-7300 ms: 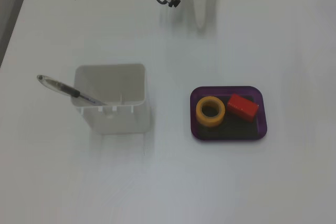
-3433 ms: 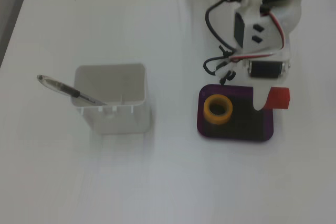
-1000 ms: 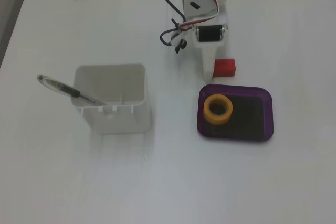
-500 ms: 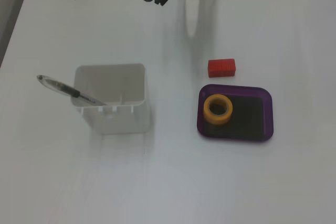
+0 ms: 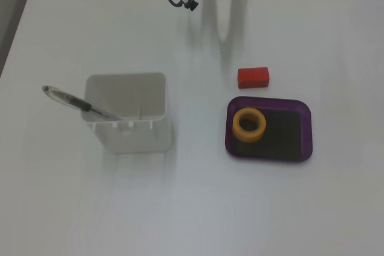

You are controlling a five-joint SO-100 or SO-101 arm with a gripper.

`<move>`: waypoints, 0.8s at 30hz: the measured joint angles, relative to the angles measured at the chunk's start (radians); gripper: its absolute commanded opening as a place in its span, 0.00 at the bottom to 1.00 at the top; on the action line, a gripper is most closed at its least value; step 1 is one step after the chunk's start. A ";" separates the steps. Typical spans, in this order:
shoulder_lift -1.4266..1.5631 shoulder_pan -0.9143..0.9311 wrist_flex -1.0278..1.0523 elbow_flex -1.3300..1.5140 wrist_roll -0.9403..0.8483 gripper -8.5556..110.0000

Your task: Remove the cube from the box.

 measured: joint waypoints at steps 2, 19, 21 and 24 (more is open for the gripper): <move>0.000 0.002 0.005 0.006 0.043 0.26; 0.000 0.002 0.067 0.081 0.132 0.06; 0.000 0.002 0.067 0.081 0.132 0.08; 0.000 0.002 0.071 0.081 0.133 0.08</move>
